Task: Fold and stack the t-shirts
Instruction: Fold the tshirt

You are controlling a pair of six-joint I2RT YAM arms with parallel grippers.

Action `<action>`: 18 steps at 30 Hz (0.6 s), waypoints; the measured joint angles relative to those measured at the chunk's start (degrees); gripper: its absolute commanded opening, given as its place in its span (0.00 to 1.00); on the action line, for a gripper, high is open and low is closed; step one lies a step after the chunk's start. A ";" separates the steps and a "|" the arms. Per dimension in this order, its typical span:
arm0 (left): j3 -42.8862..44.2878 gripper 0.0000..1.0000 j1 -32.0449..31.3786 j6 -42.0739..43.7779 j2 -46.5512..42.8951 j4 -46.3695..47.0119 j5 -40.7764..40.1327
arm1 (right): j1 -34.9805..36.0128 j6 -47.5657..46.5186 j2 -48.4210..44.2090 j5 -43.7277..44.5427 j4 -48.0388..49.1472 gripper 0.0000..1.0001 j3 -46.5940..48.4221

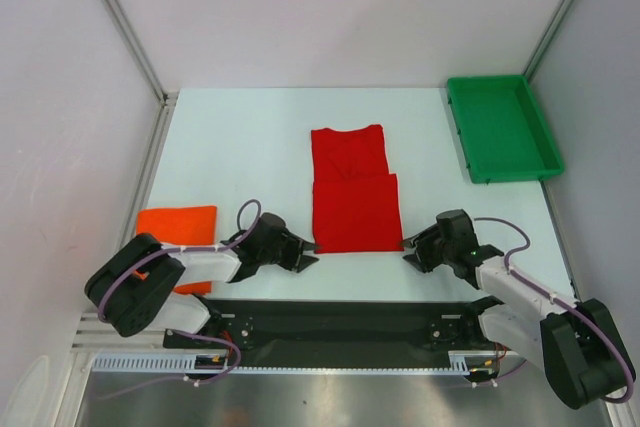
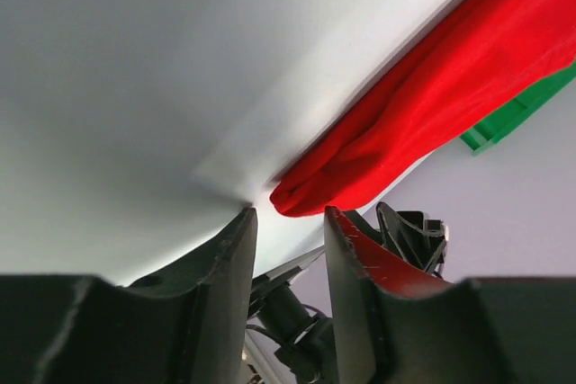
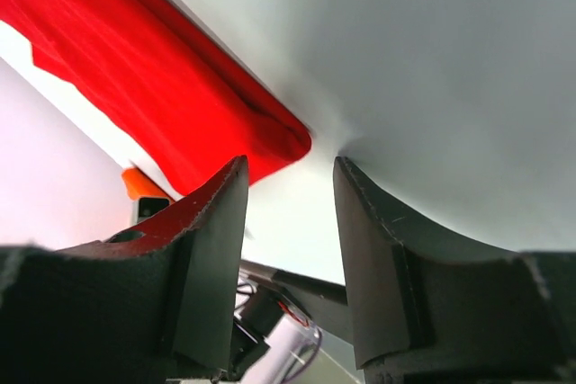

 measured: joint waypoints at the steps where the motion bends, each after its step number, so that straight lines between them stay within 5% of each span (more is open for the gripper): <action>1: 0.00 0.41 -0.04 -0.20 0.28 0.31 -0.11 | 0.15 0.44 0.02 0.33 0.24 0.48 -0.04; 5: -0.02 0.30 -0.17 -1.57 1.18 1.09 -0.66 | 0.57 2.10 0.31 1.95 1.09 0.45 -0.15; 12: -0.24 0.29 -0.26 -2.82 2.23 2.60 -1.38 | 1.44 3.56 3.26 2.54 4.59 0.38 -0.17; 15: -0.28 0.20 -0.26 -3.08 2.60 3.26 -1.36 | 1.66 4.02 4.37 2.69 5.57 0.23 -0.20; 17: -0.70 0.00 -0.26 -3.32 3.08 4.07 -1.36 | 1.73 3.98 5.07 2.99 5.73 0.05 -0.20; 18: -0.96 0.01 -0.26 -3.54 3.23 4.55 -1.31 | 1.75 4.07 5.40 3.13 5.73 0.00 -0.24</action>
